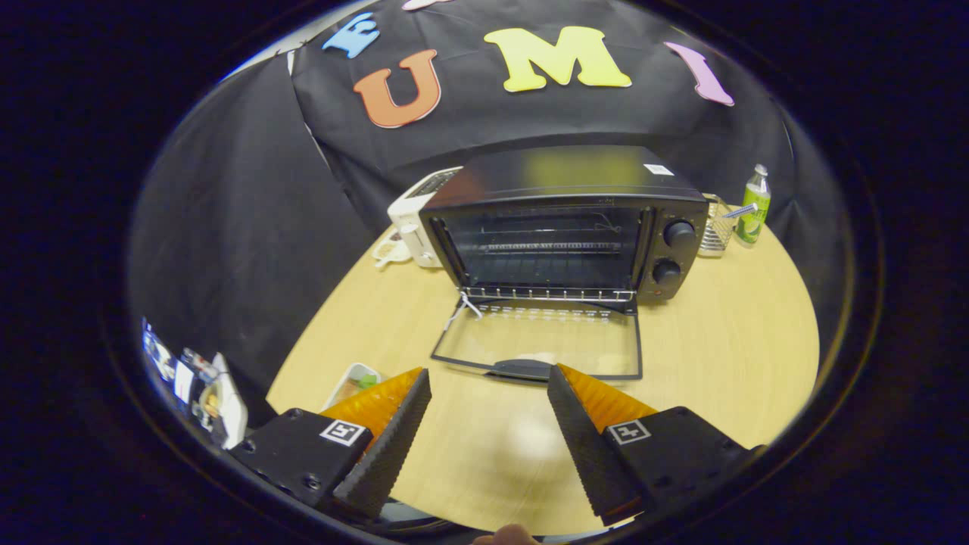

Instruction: Open the toaster oven, put the food inside, and close the toaster oven door.

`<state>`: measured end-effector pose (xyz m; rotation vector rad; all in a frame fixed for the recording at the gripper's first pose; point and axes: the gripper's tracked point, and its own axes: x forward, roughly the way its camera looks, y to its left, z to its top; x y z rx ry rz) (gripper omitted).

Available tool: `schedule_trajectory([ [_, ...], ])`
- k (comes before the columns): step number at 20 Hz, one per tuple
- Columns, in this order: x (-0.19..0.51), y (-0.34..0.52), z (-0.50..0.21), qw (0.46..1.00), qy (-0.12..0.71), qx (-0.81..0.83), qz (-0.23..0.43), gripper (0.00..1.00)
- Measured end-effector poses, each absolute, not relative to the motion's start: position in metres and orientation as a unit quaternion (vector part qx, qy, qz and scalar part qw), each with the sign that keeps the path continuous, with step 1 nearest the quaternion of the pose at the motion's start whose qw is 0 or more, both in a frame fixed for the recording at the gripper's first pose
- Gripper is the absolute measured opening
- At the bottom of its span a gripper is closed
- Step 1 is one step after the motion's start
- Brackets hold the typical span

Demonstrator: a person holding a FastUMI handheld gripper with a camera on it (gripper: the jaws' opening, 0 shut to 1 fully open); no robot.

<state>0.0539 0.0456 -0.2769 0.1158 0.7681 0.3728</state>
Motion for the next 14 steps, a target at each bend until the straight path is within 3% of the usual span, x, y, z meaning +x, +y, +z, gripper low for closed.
schedule_trajectory([
  [6, 0.018, 0.073, -0.247, 0.843, 0.443, 0.178, 0.249, 1.0],
  [14, -0.005, 0.144, -0.309, 0.761, 0.545, 0.243, 0.255, 1.0],
])
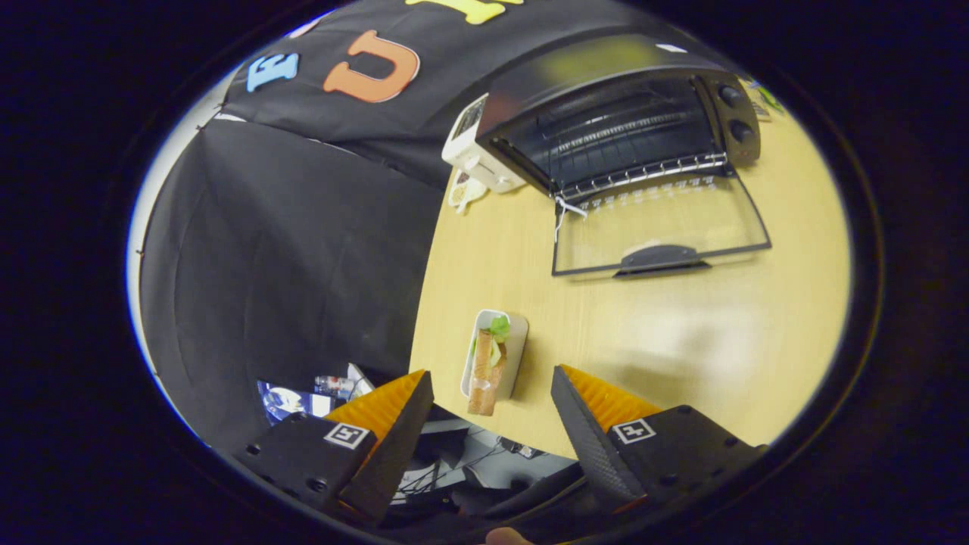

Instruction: Open the toaster oven, put the food inside, and close the toaster oven door.

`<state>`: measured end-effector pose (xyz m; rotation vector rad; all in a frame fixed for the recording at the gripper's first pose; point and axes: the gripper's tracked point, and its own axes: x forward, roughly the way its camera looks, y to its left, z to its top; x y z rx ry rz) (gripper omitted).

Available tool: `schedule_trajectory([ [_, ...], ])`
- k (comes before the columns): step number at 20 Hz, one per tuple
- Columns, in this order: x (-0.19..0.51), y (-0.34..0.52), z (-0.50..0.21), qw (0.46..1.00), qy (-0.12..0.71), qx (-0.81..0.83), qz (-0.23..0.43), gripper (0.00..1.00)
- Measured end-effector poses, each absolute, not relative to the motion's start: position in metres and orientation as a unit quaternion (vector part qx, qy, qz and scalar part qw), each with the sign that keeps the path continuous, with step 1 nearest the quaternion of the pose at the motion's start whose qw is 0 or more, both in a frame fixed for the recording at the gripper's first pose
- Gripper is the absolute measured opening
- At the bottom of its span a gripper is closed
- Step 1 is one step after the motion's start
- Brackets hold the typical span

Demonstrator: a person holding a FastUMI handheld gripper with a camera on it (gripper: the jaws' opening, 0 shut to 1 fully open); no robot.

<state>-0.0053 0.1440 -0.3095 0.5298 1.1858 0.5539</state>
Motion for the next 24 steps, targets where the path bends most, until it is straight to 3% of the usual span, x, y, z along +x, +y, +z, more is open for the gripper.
schedule_trajectory([
  [8, -0.018, 0.193, -0.362, 0.714, 0.598, 0.253, 0.261, 0.96],
  [12, -0.012, 0.204, -0.377, 0.704, 0.611, 0.264, 0.247, 0.85],
  [19, -0.014, 0.21, -0.381, 0.699, 0.617, 0.26, 0.252, 0.42],
  [24, -0.02, 0.206, -0.355, 0.69, 0.614, 0.274, 0.268, 0.31],
])
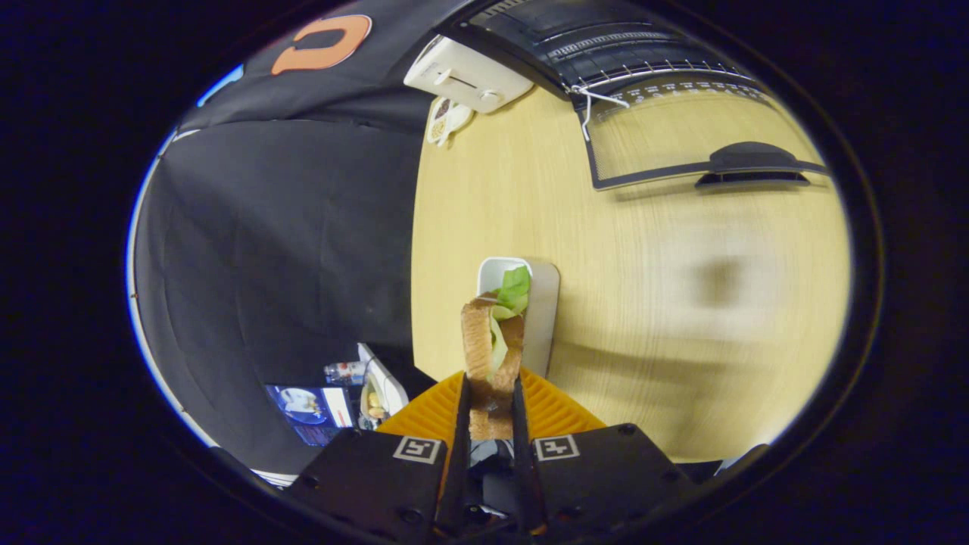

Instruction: Open the toaster oven, put the food inside, and close the toaster oven door.

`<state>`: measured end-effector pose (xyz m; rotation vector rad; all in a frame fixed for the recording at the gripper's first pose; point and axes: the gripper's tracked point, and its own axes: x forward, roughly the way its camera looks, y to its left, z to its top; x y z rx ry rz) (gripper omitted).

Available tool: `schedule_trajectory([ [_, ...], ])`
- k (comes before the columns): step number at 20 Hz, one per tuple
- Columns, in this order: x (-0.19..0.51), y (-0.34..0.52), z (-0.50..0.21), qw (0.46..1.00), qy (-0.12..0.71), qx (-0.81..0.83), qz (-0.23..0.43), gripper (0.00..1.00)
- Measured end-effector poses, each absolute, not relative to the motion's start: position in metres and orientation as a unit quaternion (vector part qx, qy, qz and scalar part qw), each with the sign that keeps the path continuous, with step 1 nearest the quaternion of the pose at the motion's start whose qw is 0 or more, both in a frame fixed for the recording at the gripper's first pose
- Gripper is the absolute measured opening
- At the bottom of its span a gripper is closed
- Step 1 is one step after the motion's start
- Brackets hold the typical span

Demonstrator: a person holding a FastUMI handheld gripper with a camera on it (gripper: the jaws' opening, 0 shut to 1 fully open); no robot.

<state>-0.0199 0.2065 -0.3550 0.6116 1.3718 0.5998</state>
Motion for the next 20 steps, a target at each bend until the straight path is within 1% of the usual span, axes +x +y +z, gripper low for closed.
schedule_trajectory([
  [4, -0.017, 0.193, -0.297, 0.685, 0.577, 0.342, 0.284, 0.3],
  [9, 0.014, 0.148, -0.237, 0.707, 0.493, 0.427, 0.272, 0.3],
  [15, 0.057, 0.082, -0.22, 0.751, 0.408, 0.471, 0.22, 0.3],
  [20, 0.106, 0.05, -0.233, 0.762, 0.351, 0.516, 0.175, 0.3],
])
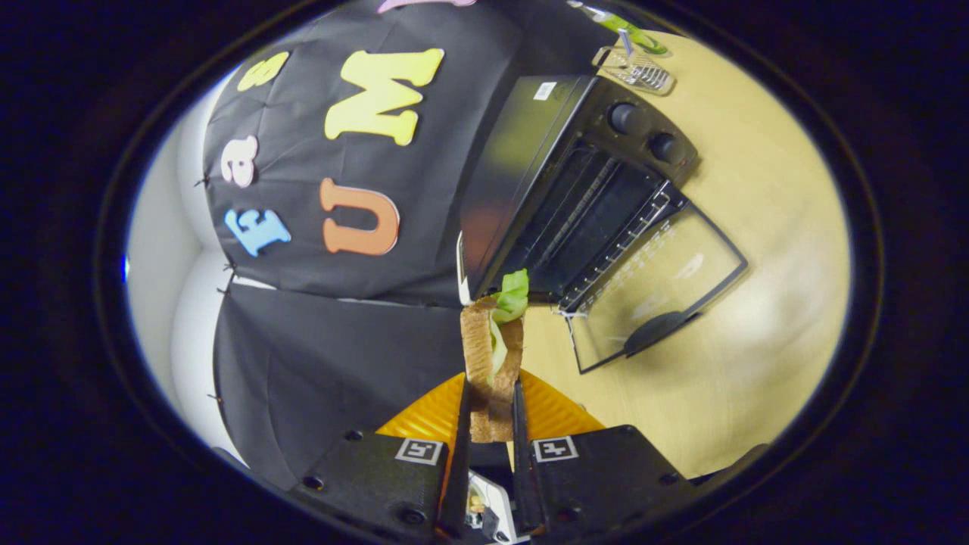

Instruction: Open the toaster oven, put the food inside, and close the toaster oven door.

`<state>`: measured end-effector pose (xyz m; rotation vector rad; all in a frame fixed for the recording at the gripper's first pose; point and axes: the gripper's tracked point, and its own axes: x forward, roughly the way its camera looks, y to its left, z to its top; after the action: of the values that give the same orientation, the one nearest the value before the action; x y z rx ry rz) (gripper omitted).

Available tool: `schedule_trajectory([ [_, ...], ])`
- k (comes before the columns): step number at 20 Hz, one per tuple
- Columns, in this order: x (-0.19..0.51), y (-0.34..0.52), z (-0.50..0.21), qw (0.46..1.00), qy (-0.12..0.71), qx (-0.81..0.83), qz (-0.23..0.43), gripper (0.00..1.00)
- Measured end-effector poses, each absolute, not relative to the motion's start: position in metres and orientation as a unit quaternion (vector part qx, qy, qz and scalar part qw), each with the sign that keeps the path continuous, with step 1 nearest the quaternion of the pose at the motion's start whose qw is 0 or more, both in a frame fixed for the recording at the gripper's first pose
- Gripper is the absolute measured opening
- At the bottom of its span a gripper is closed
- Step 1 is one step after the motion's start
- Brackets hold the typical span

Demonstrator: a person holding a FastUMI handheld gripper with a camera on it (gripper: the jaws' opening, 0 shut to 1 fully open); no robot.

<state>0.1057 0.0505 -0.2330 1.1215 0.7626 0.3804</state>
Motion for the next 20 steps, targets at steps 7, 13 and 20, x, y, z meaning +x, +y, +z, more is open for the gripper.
schedule_trajectory([
  [7, 0.176, 0.03, -0.279, 0.762, 0.287, 0.566, 0.128, 0.3],
  [13, 0.239, 0.009, -0.303, 0.76, 0.21, 0.61, 0.072, 0.3],
  [20, 0.286, 0.013, -0.313, 0.761, 0.175, 0.624, 0.038, 0.3],
])
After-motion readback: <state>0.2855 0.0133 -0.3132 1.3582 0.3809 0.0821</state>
